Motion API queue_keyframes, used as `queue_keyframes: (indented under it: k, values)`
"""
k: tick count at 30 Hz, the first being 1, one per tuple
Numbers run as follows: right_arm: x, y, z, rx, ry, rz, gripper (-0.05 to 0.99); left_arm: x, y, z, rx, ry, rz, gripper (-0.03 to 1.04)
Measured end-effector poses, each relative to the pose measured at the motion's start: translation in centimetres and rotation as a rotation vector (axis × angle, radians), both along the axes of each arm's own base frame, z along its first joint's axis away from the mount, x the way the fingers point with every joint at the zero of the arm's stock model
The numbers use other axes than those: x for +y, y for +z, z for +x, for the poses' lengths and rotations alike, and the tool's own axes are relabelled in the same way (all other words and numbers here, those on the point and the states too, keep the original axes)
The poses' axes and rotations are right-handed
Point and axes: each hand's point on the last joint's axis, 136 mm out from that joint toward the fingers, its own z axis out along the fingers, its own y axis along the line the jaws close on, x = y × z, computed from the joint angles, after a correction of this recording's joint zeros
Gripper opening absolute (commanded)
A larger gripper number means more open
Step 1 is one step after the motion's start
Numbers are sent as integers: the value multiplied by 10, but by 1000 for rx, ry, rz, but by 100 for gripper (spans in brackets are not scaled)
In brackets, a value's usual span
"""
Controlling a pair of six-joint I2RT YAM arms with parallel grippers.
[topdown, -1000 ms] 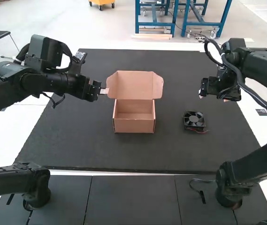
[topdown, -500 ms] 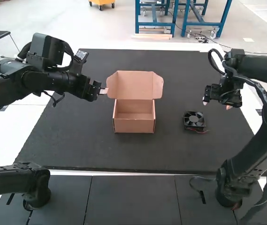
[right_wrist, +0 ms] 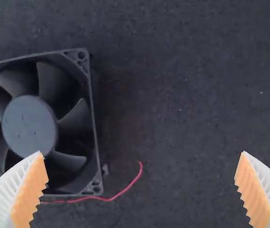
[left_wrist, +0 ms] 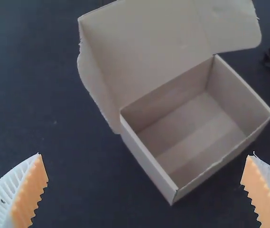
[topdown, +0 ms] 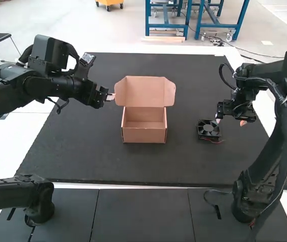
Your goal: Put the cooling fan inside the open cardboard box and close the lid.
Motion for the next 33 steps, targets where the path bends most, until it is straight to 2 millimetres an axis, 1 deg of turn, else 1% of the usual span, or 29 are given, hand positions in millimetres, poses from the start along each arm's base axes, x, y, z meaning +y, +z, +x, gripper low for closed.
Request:
queue_keyframes:
  k: [12, 20, 29, 33]
  values:
    - [-2, -19, -4, 63, 15, -14, 90, 0, -1, 0, 4, 0, 1, 96]
    - [-4, -23, -3, 68, 13, -21, 90, 0, -1, 0, 3, 0, 1, 96]
    - [-4, -40, -7, 118, 17, -19, 90, 0, -1, -1, 4, 0, 2, 96]
    - [-4, -43, -8, 127, 17, -18, 90, 0, -1, -1, 5, 0, 2, 96]
